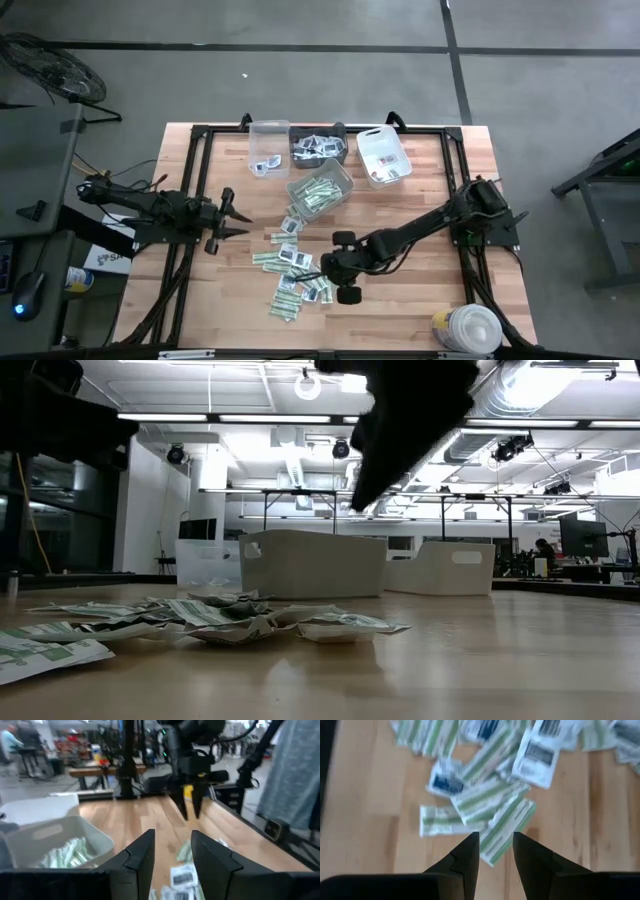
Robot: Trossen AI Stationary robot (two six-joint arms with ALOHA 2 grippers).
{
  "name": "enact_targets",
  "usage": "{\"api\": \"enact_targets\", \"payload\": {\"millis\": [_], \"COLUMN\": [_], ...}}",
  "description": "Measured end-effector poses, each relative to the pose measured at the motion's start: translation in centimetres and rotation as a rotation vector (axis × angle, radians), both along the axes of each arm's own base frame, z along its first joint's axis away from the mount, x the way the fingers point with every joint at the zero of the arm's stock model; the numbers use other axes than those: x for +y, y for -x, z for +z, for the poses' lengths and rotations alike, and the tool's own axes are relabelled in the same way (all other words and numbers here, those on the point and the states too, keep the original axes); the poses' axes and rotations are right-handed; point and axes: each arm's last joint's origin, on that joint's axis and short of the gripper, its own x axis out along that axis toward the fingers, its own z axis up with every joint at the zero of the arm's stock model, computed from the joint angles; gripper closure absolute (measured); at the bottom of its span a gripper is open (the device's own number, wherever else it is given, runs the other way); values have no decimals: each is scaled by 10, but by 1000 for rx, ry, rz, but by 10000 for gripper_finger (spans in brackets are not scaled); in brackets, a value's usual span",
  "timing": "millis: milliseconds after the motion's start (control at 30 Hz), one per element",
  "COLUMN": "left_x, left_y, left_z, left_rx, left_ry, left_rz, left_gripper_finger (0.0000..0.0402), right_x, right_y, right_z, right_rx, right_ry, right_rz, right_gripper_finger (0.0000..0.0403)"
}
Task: Pick & Place First Aid Supplies
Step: Put the bandage pack into the gray bin
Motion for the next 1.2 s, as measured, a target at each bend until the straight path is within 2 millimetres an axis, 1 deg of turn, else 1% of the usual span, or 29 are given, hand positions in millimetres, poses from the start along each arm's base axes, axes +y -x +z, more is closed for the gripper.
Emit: {"api": "enact_targets", "payload": {"millis": [67,267,433,533,633,733,833,1000,1100,1200], "left_x": [-1,-2,-2,-2,-2,-2,-2,-2,-2,-2], "left_y": [0,0,0,0,0,0,0,0,0,0], "left_z": [-2,-4,-4,-4,-5,-5,-5,-5,-5,-5], "left_rx": [25,35,38,38,39,39,39,39,39,39], "left_ry": [-7,-8,-9,-9,-9,-9,-9,-9,-9,-9], "left_rz": [-17,-68,-72,-67,-66,-65,-64,-64,-64,-64], "left_gripper_finger": [273,273,273,273,273,273,273,273,273,273], "right_x": [0,-1,-3,-3,-2,-1,-3,-8,-13,-16], "right_y": [-1,2,1,0,-3,-5,-7,-11,-13,-15], "right_z": [-7,-14,-15,-19,-26,-38,-44,-46,-46,-48], "right_rx": [23,70,86,100,106,143,154,132,134,132], "right_ry": [16,71,48,35,38,31,27,48,37,28], "right_rz": [13,88,138,182,230,262,273,313,310,346], "right_gripper_finger": [290,276,237,212,199,198,205,220,228,233]}}
